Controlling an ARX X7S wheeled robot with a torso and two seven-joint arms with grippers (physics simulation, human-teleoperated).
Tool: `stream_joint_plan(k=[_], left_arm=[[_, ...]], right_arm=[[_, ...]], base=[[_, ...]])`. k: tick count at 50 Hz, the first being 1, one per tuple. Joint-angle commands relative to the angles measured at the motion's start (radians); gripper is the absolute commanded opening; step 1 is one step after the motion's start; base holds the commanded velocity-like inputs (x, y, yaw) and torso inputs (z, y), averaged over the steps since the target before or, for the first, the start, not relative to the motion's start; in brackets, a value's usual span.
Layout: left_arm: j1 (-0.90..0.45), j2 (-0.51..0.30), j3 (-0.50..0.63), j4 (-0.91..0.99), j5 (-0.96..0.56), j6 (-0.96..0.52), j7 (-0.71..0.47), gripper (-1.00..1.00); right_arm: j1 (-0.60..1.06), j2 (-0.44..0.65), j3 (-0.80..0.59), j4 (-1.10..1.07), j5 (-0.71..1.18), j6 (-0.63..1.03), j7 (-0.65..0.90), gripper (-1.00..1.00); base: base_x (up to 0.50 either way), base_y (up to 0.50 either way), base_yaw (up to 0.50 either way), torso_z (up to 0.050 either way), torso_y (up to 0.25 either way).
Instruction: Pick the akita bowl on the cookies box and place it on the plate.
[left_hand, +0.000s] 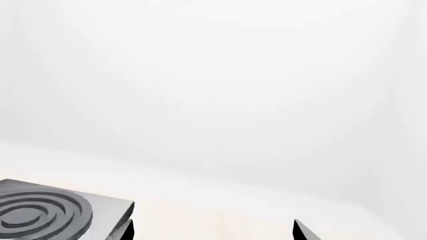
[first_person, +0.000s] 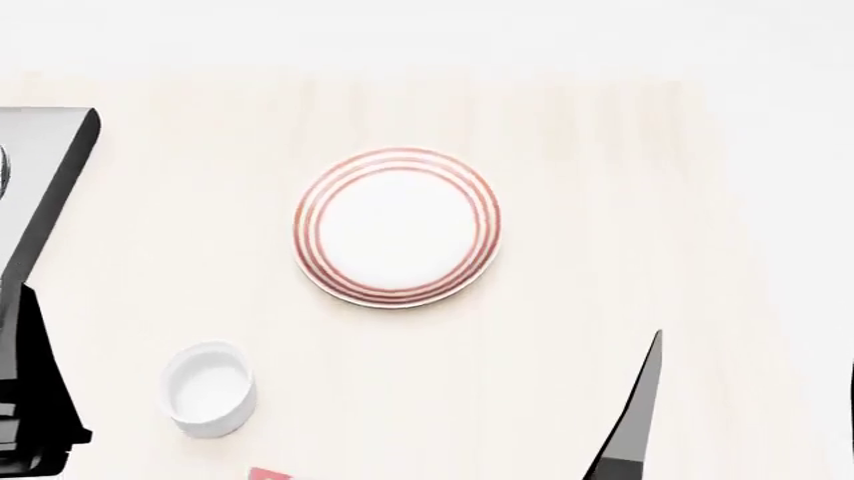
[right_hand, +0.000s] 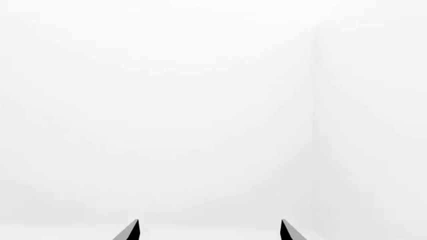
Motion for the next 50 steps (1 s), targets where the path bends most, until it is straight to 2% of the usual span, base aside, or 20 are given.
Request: stream_joint_plan(k=[1, 23, 32, 41, 45, 50], left_arm=[[0.002, -0.004, -0.001, 0.004, -0.001, 0.009, -0.004, 1.0], [0.007, -0.014, 0.017, 0.015, 0.003, 0.01, -0.009, 1.0], [0.0, -0.014, 0.015, 0.004, -0.018, -0.013, -0.023, 1.0], [-0.032, -0.032, 0.042, -0.019, 0.021, -0.06, -0.044, 1.0], [-0.08, -0.072, 0.032, 0.007, -0.057, -0.145, -0.032, 1.0], [-0.125, -0.108, 0.05, 0.008, -0.044, -0.174, -0.015, 1.0]], right_arm=[[-0.001, 0.006, -0.001, -0.003, 0.001, 0.0, 0.004, 1.0], [-0.002, 0.019, -0.006, -0.004, 0.011, 0.003, 0.005, 1.0], [0.0, 0.022, -0.014, 0.001, 0.007, 0.002, 0.006, 1.0], [0.024, 0.044, 0.009, -0.012, 0.144, 0.086, -0.017, 1.0], [0.028, 0.062, 0.014, -0.03, 0.186, 0.131, -0.024, 1.0], [0.025, 0.092, 0.039, -0.064, 0.25, 0.167, -0.035, 1.0]], base=[[0.0, 0.0, 0.0, 0.0, -0.25], [0.0, 0.0, 0.0, 0.0, -0.25], [0.0, 0.0, 0.0, 0.0, 0.0], [0.0, 0.0, 0.0, 0.0, 0.0], [0.0, 0.0, 0.0, 0.0, 0.0], [0.0, 0.0, 0.0, 0.0, 0.0]])
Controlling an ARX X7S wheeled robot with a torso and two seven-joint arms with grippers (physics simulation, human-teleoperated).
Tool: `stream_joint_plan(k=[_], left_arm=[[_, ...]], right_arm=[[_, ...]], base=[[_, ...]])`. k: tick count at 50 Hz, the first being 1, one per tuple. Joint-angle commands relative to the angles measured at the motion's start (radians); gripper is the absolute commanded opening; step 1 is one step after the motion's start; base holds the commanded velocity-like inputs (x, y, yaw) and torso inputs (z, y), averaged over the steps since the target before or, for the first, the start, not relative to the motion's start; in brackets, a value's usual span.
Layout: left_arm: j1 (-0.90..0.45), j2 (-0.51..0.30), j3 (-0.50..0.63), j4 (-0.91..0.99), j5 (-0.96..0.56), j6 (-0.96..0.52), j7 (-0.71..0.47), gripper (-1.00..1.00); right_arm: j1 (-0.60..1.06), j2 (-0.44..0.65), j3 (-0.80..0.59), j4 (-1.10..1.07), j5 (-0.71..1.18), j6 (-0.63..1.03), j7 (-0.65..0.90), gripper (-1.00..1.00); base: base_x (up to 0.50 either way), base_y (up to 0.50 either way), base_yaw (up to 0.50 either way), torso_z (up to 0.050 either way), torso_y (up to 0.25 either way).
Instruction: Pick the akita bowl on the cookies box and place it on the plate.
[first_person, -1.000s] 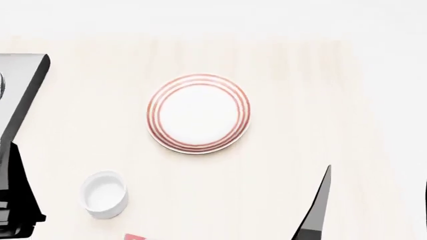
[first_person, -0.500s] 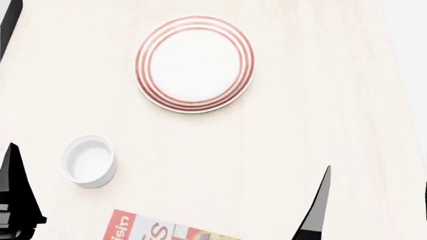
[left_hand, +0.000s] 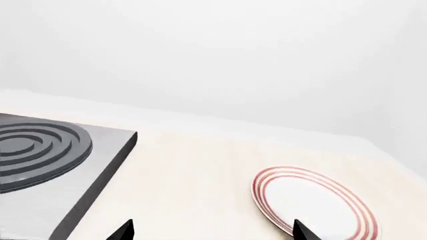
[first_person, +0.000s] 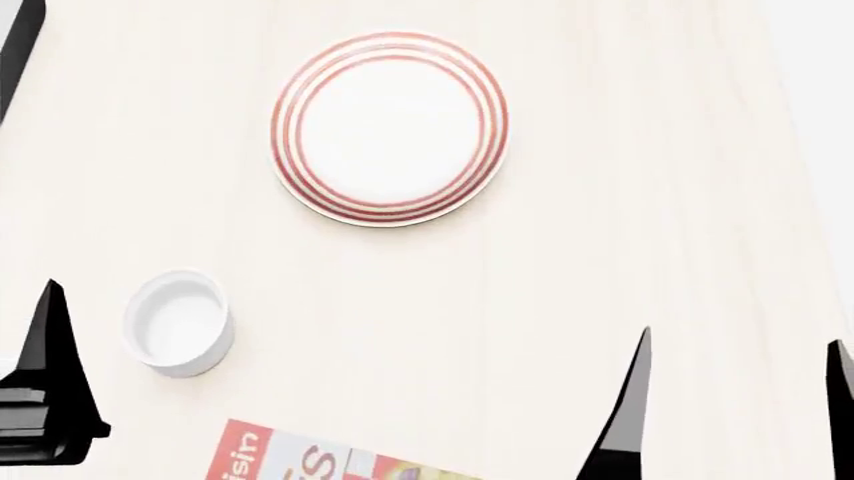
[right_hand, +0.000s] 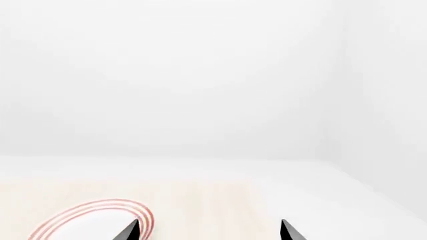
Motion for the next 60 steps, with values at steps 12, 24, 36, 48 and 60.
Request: stream_joint_plan(k=[12, 24, 36, 48, 60], left_arm=[[-0.159, -0.109, 0.011, 0.028, -0.13, -0.138, 0.08, 1.0], [-0.199, -0.137, 0.023, 0.023, -0.176, -0.178, 0.109, 1.0], [-0.22, -0.153, 0.025, 0.033, -0.194, -0.2, 0.108, 1.0], [-0.211, -0.155, 0.036, 0.038, -0.187, -0.193, 0.112, 1.0], [-0.214, -0.162, 0.038, 0.045, -0.19, -0.197, 0.109, 1.0]], right_arm=[[0.06, 0.186, 0.062, -0.177, 0.221, 0.314, -0.02, 1.0], [0.194, 0.357, 0.068, -0.297, 0.431, 0.598, -0.023, 1.0], [0.46, 0.886, -0.381, -0.329, 0.729, 0.307, 0.301, 1.0], [1.346, 1.03, -1.354, -0.329, 0.839, 0.218, 0.3, 1.0], [2.472, 0.636, -2.744, -0.329, 0.757, -0.232, 0.557, 1.0]], base=[[0.0, 0.0, 0.0, 0.0, 0.0], [0.0, 0.0, 0.0, 0.0, 0.0], [0.0, 0.0, 0.0, 0.0, 0.0], [0.0, 0.0, 0.0, 0.0, 0.0], [0.0, 0.0, 0.0, 0.0, 0.0]])
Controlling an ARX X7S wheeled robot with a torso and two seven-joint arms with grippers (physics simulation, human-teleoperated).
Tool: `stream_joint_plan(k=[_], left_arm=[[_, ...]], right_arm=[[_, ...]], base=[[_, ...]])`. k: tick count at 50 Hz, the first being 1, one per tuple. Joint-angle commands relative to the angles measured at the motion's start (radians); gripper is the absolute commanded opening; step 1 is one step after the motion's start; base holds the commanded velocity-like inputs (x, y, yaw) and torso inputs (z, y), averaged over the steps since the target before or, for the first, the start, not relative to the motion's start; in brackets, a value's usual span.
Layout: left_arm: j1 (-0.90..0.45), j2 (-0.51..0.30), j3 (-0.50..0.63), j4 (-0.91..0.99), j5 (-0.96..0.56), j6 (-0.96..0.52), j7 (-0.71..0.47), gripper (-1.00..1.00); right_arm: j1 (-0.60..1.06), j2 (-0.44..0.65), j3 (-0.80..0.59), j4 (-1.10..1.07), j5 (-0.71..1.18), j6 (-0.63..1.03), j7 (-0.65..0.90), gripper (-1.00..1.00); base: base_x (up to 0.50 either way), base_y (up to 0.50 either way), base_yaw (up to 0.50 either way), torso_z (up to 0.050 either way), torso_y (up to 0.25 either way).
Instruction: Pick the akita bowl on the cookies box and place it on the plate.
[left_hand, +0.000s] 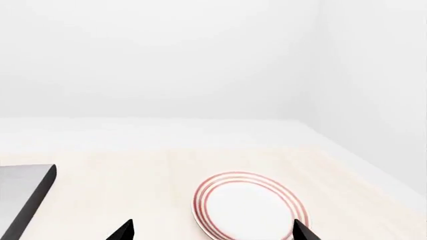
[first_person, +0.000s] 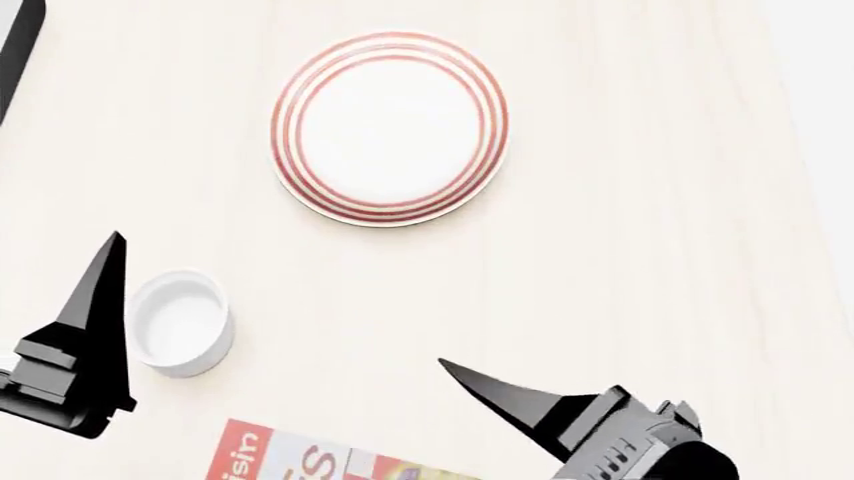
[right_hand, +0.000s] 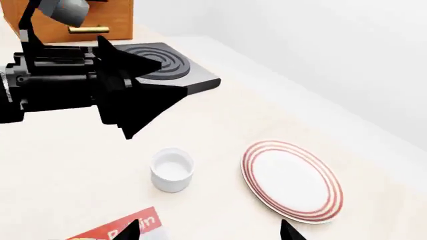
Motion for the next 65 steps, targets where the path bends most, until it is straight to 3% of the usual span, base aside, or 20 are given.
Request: stream_joint_plan(k=[1, 2, 5, 16, 24, 40, 62, 65], left_arm=[[-0.003, -0.006, 0.005, 0.003, -0.002, -0.001, 0.001, 1.0], [-0.003, -0.006, 0.005, 0.004, -0.001, -0.001, 0.001, 1.0], [-0.004, -0.007, 0.004, 0.006, -0.003, -0.002, -0.002, 1.0], [-0.001, -0.009, 0.007, 0.003, -0.005, 0.001, 0.0, 1.0], [-0.002, -0.012, 0.007, 0.008, -0.009, -0.001, -0.003, 1.0], [-0.003, -0.016, 0.012, 0.005, -0.008, 0.006, 0.001, 1.0], [0.006, -0.02, 0.017, 0.008, -0.003, 0.015, -0.002, 1.0], [0.008, -0.019, 0.018, 0.002, 0.001, 0.021, 0.001, 1.0]], right_arm=[[0.91, -0.339, -1.281, -0.004, -0.093, -0.474, 0.28, 1.0], [0.909, -0.4, -1.419, -0.004, -0.14, -0.529, 0.328, 1.0], [0.909, -0.51, -1.512, -0.004, -0.198, -0.621, 0.41, 1.0], [0.841, -0.723, -1.525, -0.003, -0.222, -0.677, 0.518, 1.0], [0.813, -0.768, -1.517, -0.002, -0.2, -0.683, 0.514, 1.0], [0.789, -0.986, -1.525, -0.003, -0.199, -0.759, 0.599, 1.0], [0.717, -1.057, -1.446, 0.02, -0.108, -0.741, 0.552, 1.0], [0.687, -1.084, -1.45, 0.052, -0.016, -0.749, 0.537, 1.0]], base=[[0.0, 0.0, 0.0, 0.0, 0.0], [0.0, 0.0, 0.0, 0.0, 0.0], [0.0, 0.0, 0.0, 0.0, 0.0], [0.0, 0.0, 0.0, 0.0, 0.0], [0.0, 0.0, 0.0, 0.0, 0.0], [0.0, 0.0, 0.0, 0.0, 0.0], [0.0, 0.0, 0.0, 0.0, 0.0], [0.0, 0.0, 0.0, 0.0, 0.0]])
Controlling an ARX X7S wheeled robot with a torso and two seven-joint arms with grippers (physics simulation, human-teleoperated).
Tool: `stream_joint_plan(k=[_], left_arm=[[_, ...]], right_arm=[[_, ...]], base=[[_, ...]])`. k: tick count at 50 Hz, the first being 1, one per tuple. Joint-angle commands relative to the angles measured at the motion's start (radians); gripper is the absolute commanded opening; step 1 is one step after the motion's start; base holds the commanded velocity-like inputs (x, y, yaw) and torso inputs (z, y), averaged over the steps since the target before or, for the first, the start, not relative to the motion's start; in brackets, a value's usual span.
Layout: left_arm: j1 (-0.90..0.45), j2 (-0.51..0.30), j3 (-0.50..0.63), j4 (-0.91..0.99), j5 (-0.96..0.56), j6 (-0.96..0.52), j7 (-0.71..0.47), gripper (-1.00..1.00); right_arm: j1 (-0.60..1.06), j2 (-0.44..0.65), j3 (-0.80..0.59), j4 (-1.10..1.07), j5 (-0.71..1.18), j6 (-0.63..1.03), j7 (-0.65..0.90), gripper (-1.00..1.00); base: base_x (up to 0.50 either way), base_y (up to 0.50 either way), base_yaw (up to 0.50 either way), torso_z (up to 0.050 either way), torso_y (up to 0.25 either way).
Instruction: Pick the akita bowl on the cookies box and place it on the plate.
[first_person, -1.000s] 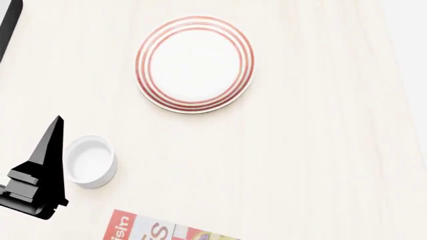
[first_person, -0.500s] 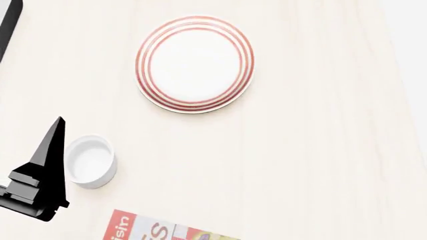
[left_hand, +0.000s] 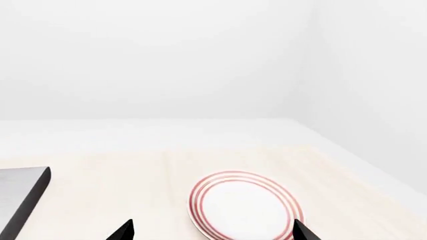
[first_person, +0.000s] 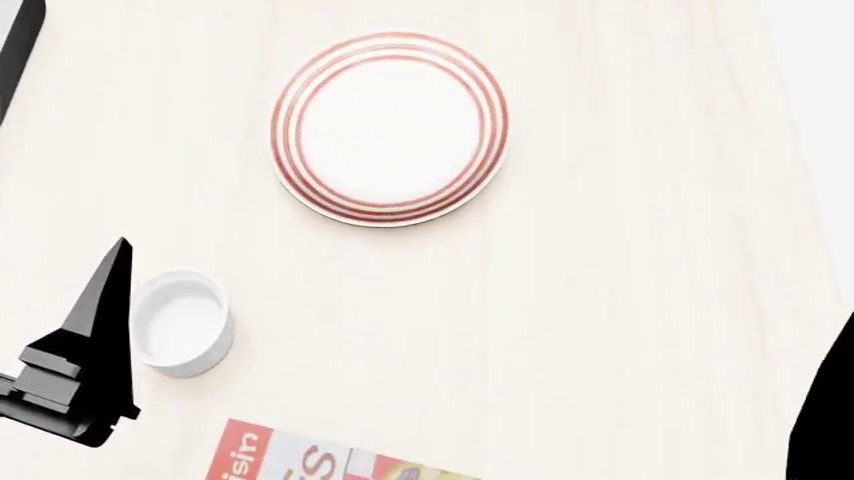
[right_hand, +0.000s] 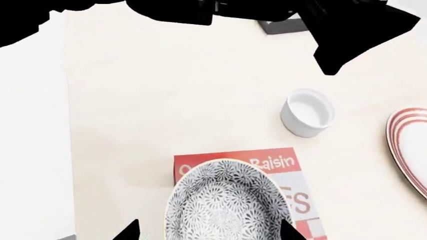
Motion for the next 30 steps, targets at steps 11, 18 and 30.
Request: stream_joint_plan(k=[11, 18, 30], left_arm=[[0.005, -0.003, 0.003, -0.004, 0.002, 0.008, -0.002, 1.0], [0.005, -0.003, 0.005, -0.005, 0.001, 0.011, -0.001, 1.0], [0.015, -0.006, 0.0, -0.007, -0.002, 0.019, -0.001, 1.0]], right_arm=[[-0.046, -0.071, 0.018, 0.046, 0.2, 0.002, -0.084, 1.0], [-0.012, -0.095, 0.031, 0.055, 0.269, 0.007, -0.147, 1.0], [-0.022, -0.137, 0.068, 0.068, 0.32, 0.062, -0.17, 1.0]], base=[[0.0, 0.0, 0.0, 0.0, 0.0], [0.0, 0.0, 0.0, 0.0, 0.0], [0.0, 0.0, 0.0, 0.0, 0.0]])
